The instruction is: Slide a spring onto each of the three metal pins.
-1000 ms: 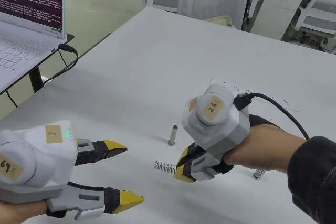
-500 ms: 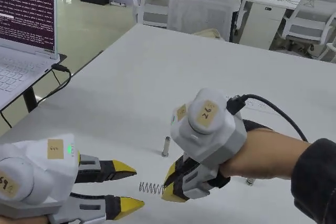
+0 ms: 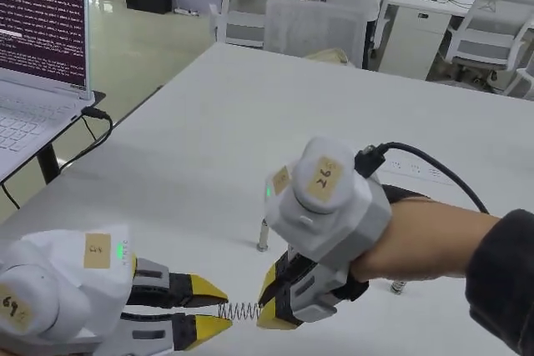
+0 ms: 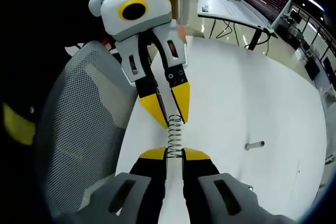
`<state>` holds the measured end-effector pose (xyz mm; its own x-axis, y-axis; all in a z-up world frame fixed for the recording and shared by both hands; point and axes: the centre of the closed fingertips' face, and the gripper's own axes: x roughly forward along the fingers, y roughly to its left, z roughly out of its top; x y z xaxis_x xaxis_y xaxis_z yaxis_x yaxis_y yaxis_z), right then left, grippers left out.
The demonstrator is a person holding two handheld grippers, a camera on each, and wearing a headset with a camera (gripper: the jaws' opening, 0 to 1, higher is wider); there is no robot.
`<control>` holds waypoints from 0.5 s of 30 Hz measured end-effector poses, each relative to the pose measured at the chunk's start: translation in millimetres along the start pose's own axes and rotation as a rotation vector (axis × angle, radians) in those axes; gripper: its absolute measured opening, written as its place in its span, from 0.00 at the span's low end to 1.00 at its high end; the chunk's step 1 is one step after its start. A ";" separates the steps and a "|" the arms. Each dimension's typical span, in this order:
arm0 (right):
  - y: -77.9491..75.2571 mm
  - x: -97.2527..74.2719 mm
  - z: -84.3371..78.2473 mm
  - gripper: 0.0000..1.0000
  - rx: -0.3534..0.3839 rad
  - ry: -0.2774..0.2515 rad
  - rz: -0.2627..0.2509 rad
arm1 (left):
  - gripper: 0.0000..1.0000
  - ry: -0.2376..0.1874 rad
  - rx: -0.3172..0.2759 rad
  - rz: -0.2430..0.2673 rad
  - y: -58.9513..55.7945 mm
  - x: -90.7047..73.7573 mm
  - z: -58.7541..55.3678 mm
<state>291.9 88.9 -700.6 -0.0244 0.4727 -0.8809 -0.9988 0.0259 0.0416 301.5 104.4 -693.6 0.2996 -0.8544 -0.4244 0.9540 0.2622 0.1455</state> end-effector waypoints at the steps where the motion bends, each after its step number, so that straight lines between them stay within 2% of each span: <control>1: -0.2 -0.5 0.5 0.08 -0.001 -0.001 0.000 | 0.04 0.002 0.001 0.000 0.0 0.2 -0.4; 15: 0.2 -21.1 18.6 0.08 -0.010 -0.060 -0.030 | 0.03 -0.015 0.002 0.006 -0.2 3.0 2.9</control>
<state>293.0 95.4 -673.3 0.0081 0.5235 -0.8520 -0.9994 0.0322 0.0103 302.2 100.4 -692.3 0.3050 -0.8597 -0.4097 0.9521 0.2666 0.1495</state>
